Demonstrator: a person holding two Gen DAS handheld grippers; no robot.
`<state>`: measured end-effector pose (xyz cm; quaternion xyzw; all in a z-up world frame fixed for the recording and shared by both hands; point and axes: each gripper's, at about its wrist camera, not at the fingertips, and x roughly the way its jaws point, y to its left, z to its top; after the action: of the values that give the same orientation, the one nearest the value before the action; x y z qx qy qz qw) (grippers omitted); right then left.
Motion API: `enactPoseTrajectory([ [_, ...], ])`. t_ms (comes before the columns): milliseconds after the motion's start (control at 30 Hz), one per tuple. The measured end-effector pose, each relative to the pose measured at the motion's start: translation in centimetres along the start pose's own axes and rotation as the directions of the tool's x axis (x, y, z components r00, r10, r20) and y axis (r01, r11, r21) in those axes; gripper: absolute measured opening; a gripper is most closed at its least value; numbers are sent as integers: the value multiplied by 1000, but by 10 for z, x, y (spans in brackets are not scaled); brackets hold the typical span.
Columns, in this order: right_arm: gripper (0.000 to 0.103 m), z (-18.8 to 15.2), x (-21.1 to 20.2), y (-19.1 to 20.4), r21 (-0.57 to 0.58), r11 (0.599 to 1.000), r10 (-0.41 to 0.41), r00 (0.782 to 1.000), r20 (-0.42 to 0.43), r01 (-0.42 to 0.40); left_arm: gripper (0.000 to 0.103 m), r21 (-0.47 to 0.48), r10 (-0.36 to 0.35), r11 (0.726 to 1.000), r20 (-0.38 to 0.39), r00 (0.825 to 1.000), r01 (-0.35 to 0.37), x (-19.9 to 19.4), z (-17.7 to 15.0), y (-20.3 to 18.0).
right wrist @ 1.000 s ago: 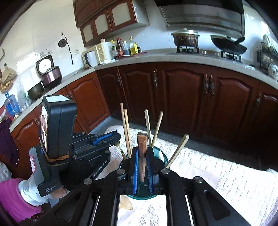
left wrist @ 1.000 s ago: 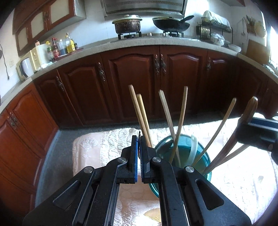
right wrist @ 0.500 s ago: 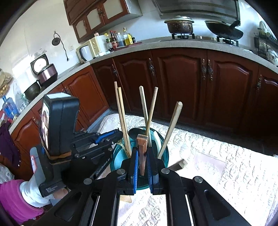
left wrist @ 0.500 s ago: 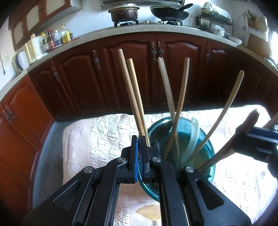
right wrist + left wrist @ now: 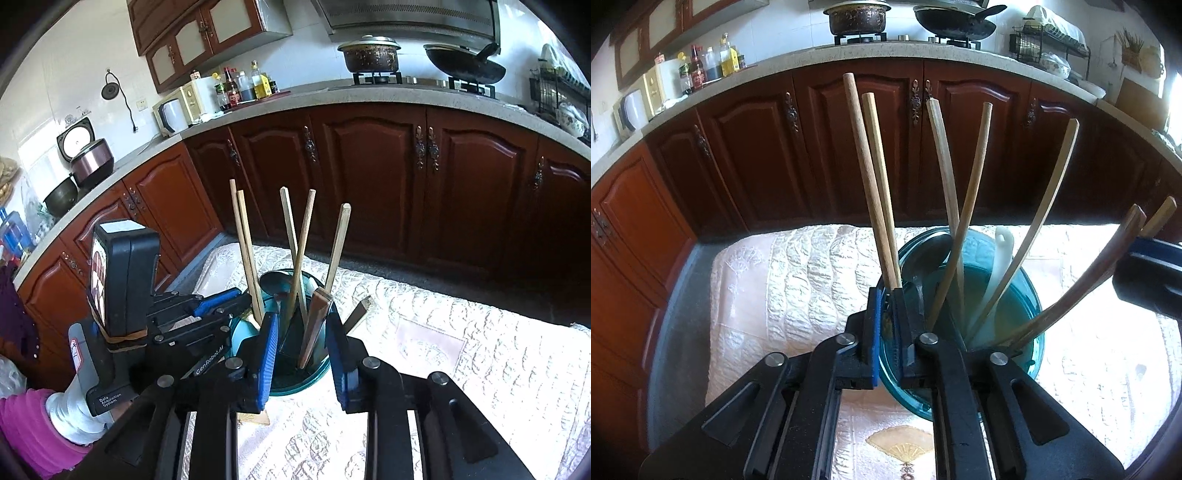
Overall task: Organize utensils
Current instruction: 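Lower both forks into the holder and open both tools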
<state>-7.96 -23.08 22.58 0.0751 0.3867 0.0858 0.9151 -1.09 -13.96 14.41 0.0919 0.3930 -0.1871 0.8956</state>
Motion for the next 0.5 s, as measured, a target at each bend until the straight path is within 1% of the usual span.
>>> enactPoseTrajectory([
  [33, 25, 0, -2, 0, -1, 1000, -2, 1000, 3, 2, 14, -6, -5, 1000, -3, 1000, 5, 0, 0, 1],
  [100, 27, 0, -7, 1, -1, 1000, -5, 1000, 11, 5, 26, -19, -15, 1000, -7, 1000, 14, -2, -1, 2],
  [167, 28, 1, -13, 1, -3, 1000, -7, 1000, 24, 7, 32, -30, -24, 999, -3, 1000, 23, -5, -2, 3],
  [233, 30, 2, -18, 3, -6, 1000, -12, 999, 36, 13, 34, -37, -28, 999, 2, 1000, 28, -10, -2, 3],
  [367, 32, 4, -31, 6, -19, 999, -29, 997, 68, 30, 43, -46, -38, 998, 20, 999, 39, -22, -3, 3],
  [500, 33, 7, -41, 7, -20, 999, -39, 995, 96, 41, 45, -46, -38, 998, 38, 999, 40, -35, -5, 3],
])
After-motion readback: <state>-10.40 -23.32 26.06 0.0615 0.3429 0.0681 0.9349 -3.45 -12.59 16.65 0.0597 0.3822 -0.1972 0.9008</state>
